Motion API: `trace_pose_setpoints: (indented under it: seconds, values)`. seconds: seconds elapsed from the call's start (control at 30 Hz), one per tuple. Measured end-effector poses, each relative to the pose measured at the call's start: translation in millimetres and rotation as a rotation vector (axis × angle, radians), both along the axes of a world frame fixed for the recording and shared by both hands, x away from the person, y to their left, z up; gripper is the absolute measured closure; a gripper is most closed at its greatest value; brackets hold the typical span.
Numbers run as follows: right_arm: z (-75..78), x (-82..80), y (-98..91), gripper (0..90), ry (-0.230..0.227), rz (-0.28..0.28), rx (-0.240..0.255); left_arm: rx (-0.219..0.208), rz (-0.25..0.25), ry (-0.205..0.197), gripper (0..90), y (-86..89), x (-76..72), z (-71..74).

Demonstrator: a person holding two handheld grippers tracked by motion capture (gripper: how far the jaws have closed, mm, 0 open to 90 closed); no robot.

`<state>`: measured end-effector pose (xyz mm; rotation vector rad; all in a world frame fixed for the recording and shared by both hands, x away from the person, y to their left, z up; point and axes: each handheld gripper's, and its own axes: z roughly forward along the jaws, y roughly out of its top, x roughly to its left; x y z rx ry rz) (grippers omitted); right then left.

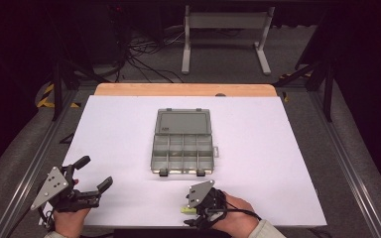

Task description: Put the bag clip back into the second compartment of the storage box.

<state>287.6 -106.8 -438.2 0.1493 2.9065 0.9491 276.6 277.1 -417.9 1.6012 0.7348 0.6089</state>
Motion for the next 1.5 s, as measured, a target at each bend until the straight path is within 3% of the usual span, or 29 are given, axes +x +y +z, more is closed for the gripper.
trace_pose_setpoints:
  seconds: [0.53, 0.97, 1.5]
  values:
    - [-5.8, 6.0, -2.0, 76.9, 0.005, 0.038, -0.022, 0.001, -0.004, 0.001, 2.5, -0.1, 0.0, -0.2]
    - [-0.6, 6.5, -3.2, 77.7, 0.006, 0.037, -0.003, 0.004, -0.002, 0.001, 2.5, -0.1, 0.2, -0.3]
    - [36.6, 18.9, -13.2, 77.7, -0.030, -0.012, 0.110, 0.005, 0.000, 0.004, 2.5, 0.1, 0.8, -0.7]
